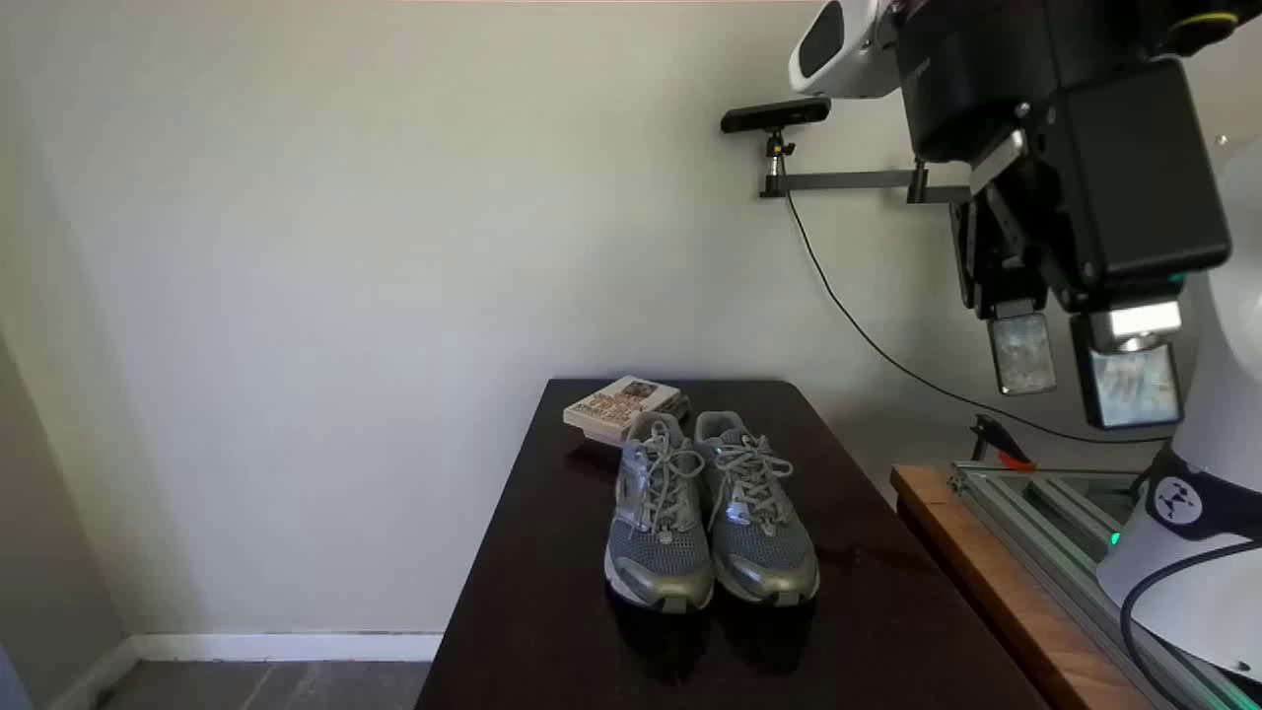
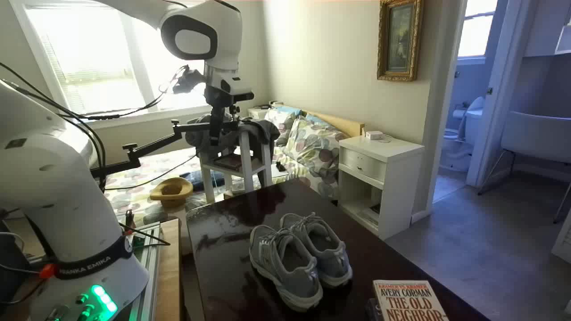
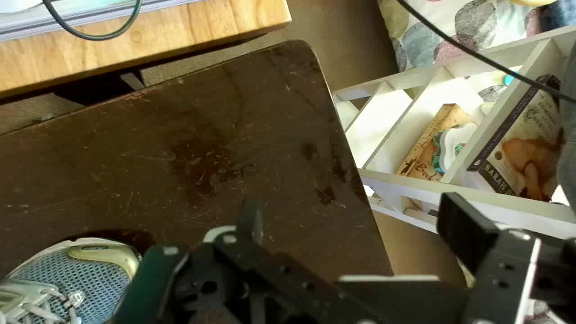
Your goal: Turn the pair of shoes 90 degrees to the right
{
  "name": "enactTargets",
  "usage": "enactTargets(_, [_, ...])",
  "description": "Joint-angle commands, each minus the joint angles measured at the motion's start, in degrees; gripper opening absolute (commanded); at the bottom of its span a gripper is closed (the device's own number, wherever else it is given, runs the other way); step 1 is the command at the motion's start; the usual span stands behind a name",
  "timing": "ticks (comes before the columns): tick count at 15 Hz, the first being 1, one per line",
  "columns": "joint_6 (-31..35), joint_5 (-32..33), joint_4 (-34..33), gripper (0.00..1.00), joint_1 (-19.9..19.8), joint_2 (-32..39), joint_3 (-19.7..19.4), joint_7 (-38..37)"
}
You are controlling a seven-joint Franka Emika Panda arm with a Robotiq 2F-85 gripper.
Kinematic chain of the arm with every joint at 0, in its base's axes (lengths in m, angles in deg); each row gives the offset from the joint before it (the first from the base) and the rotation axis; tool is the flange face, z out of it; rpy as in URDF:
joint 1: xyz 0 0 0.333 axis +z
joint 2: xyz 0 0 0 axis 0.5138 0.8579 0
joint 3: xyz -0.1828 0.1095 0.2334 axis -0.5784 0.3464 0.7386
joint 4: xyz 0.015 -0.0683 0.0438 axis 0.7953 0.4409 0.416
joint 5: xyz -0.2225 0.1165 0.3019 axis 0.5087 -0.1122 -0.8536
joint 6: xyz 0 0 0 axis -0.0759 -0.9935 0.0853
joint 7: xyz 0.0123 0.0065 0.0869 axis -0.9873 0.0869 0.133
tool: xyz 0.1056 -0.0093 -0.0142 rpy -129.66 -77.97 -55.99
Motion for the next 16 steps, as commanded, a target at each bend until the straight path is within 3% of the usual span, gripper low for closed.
enactTargets(1, [-0.26,-0.32,-0.10,1.00,-0.83,-0.04,0.72,0.31])
enactTargets(5, [-0.26,-0.32,-0.10,1.00,-0.83,-0.04,0.72,0.31])
enactTargets(6, [3.12,2.30,0.68,1.00,-3.16,0.10,2.70,-5.44])
enactTargets(11, [11.26,9.72,4.84,1.00,-9.16,0.66,5.06,-15.10])
enactTargets(16, [20.35,16.03,9.56,1.00,-14.66,0.65,4.80,-24.97])
